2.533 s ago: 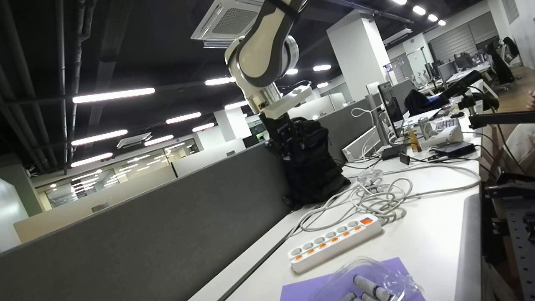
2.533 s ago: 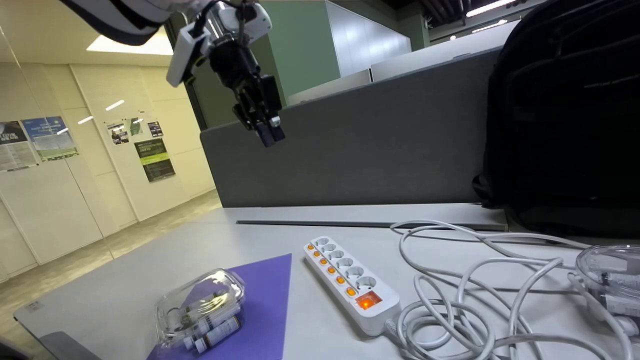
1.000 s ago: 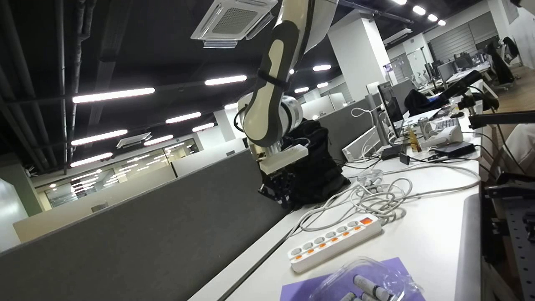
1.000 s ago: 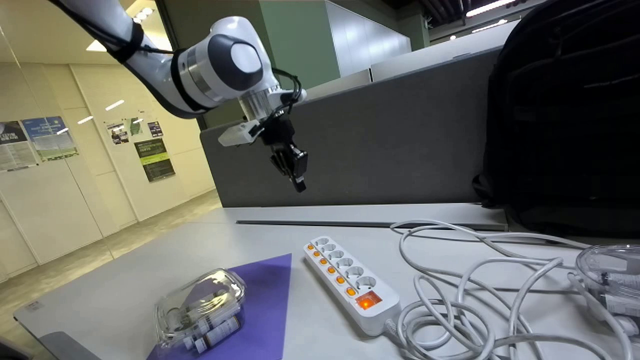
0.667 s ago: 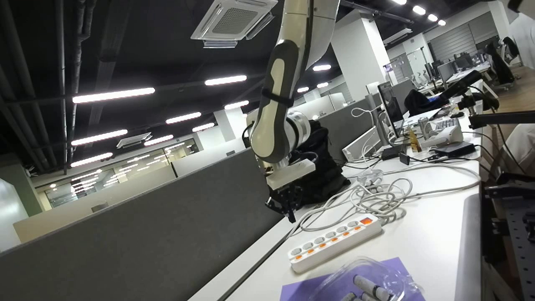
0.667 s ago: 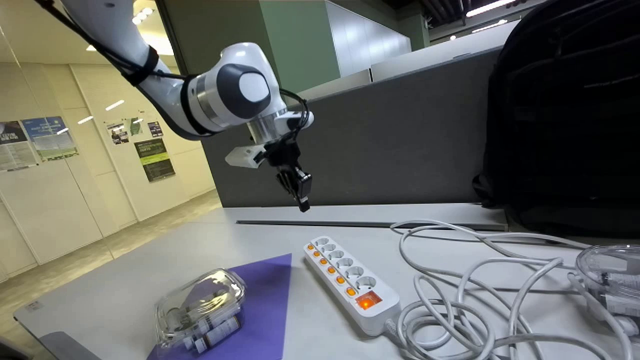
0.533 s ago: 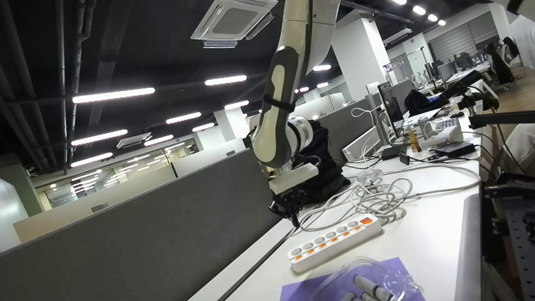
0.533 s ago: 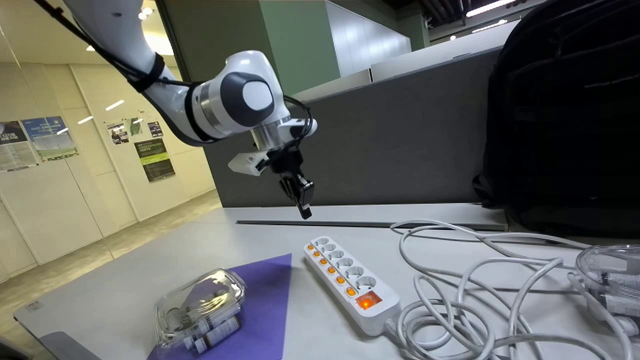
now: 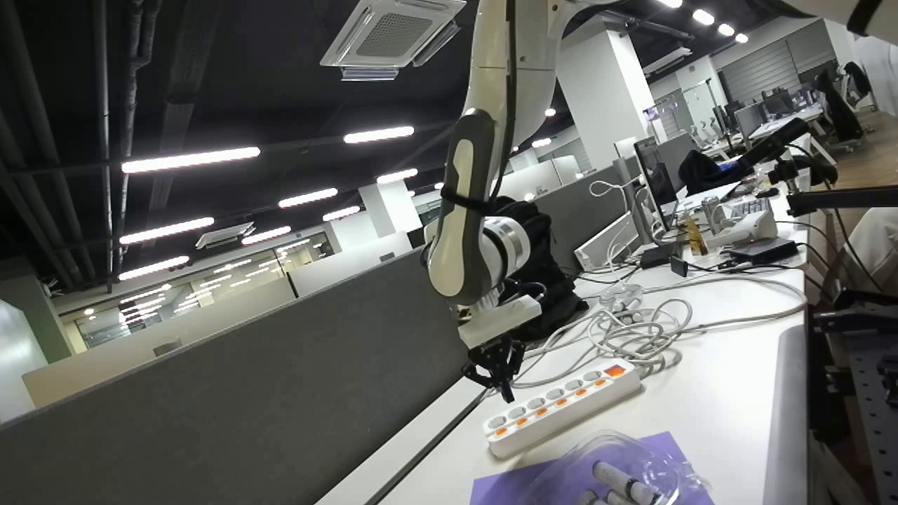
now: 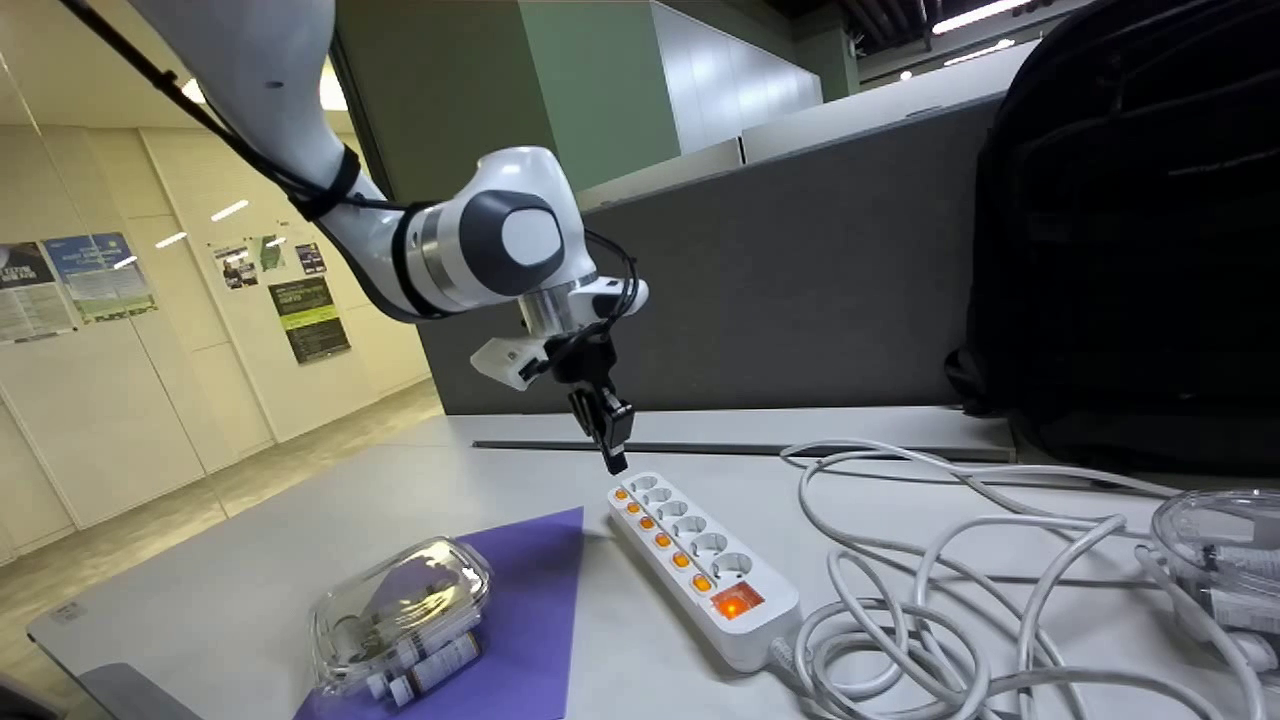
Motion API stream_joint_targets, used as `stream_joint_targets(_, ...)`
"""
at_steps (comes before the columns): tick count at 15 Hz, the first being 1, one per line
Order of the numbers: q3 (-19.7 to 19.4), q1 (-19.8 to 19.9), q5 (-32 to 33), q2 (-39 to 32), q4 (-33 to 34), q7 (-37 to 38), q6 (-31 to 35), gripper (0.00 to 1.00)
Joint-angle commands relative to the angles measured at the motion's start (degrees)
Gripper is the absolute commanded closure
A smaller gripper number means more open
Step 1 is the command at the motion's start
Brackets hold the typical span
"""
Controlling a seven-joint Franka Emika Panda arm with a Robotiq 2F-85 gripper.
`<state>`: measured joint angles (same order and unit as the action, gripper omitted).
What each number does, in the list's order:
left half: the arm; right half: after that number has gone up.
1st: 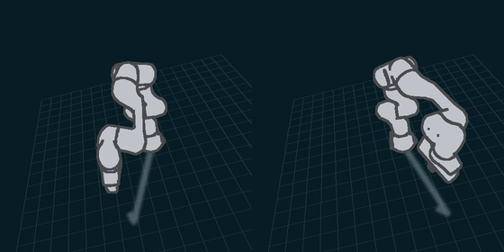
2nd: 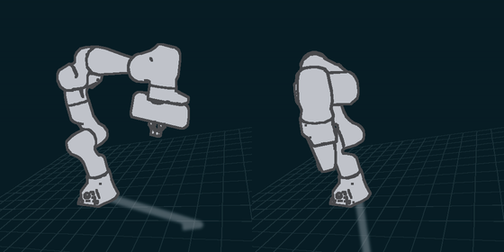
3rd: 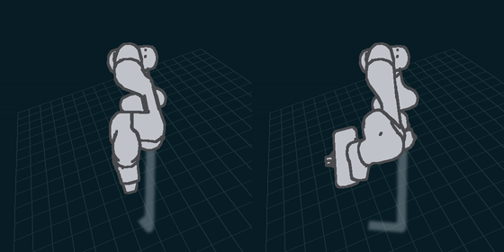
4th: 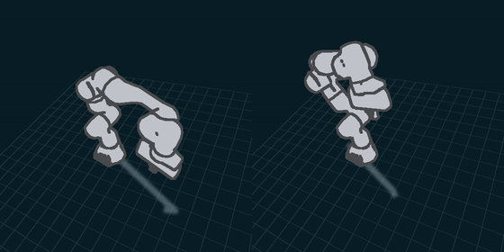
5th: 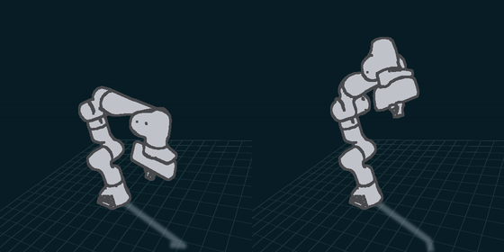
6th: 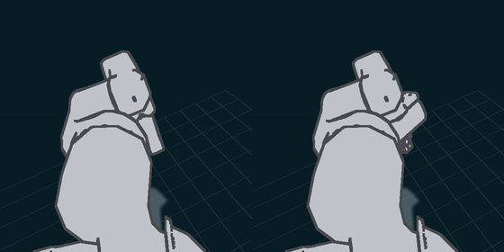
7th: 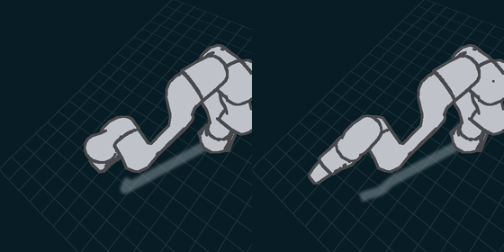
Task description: Turn on the second switch from the left
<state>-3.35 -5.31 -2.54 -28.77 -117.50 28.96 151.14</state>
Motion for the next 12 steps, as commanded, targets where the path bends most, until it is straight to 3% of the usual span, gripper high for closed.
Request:
stream_joint_targets(1,-0.86,-0.86,-1.93,-2.54,3.33,0.67,-1.66,1.00)
stream_joint_targets(12,-0.80,-0.59,-4.87,-6.61,6.89,0.39,-4.42,1.00)
